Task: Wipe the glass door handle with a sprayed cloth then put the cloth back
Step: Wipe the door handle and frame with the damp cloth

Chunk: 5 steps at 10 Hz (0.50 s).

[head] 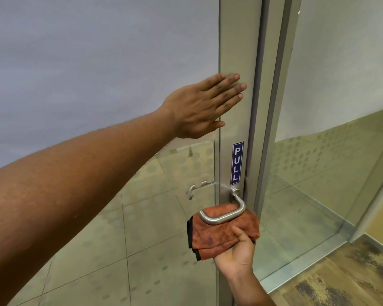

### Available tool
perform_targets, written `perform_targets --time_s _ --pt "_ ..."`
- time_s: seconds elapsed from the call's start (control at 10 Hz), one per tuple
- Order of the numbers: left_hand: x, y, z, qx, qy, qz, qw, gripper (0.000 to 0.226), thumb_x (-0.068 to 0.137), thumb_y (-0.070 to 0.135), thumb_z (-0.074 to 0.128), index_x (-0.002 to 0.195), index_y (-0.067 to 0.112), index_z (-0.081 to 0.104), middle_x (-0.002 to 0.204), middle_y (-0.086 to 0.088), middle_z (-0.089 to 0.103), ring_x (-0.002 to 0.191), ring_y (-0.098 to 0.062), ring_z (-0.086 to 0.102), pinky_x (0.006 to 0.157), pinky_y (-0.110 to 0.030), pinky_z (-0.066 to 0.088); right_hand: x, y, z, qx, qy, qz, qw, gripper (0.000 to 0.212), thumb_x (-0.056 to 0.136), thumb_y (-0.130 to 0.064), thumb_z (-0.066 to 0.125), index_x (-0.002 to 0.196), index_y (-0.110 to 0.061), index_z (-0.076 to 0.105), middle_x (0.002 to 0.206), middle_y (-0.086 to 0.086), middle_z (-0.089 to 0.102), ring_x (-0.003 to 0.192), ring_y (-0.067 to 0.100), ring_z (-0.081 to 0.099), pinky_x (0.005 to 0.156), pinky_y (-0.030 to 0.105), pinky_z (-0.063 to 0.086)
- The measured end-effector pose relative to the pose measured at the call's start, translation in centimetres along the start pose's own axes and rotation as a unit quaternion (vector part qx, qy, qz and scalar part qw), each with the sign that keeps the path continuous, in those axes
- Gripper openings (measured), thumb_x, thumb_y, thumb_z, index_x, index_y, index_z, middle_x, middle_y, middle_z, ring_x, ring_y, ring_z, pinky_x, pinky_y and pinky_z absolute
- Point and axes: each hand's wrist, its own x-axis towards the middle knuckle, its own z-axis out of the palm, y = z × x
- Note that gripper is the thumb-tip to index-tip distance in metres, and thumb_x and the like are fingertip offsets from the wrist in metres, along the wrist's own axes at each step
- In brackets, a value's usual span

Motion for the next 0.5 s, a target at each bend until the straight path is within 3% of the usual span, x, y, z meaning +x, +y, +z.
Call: perform_targets --time_s 0.2,0.3,0.4,0.5 --pt "0.1 0.0 0.1 -0.002 0.005 0.001 1.000 0.073 0.102 0.049 -0.006 0.161 0.006 -0.006 0.171 -0.016 -0.005 0.158 -0.033 -0.006 0.129 -0.047 0.008 0.2 0.1 0.4 -0.046 -0.021 0.044 0.998 0.044 0.090 -0.014 0.041 0.127 -0.002 0.061 0.125 0.024 0.067 0.110 0.040 0.067 0.104 0.055 0.042" --pt "0.1 -0.1 0.1 -0.003 0.006 0.001 1.000 0.073 0.103 0.050 -0.006 0.161 0.006 -0.007 0.171 -0.016 -0.005 0.158 -0.033 -0.006 0.129 -0.047 0.008 -0.1 0.1 0.3 -0.077 -0.015 0.050 0.996 0.050 0.088 -0.011 0.042 0.134 -0.001 0.057 0.134 0.025 0.061 0.126 0.041 0.056 0.113 0.058 0.033" --pt "0.0 -0.1 0.2 -0.003 0.007 0.001 1.000 0.073 0.102 0.049 -0.006 0.161 0.006 -0.007 0.171 -0.016 -0.006 0.158 -0.033 -0.007 0.129 -0.047 0.008 -0.9 0.2 -0.3 -0.099 0.002 0.046 0.994 0.050 0.086 -0.007 0.042 0.134 0.001 0.057 0.133 0.026 0.062 0.126 0.041 0.056 0.114 0.058 0.033" --pt "0.0 0.0 0.1 -0.003 0.005 0.000 1.000 0.073 0.102 0.049 -0.007 0.161 0.006 -0.007 0.171 -0.016 -0.006 0.158 -0.033 -0.007 0.129 -0.048 0.008 -2.3 0.9 -1.4 -0.165 0.017 0.084 0.983 0.049 0.084 -0.003 0.044 0.130 0.008 0.059 0.126 0.028 0.065 0.113 0.042 0.064 0.106 0.055 0.042"
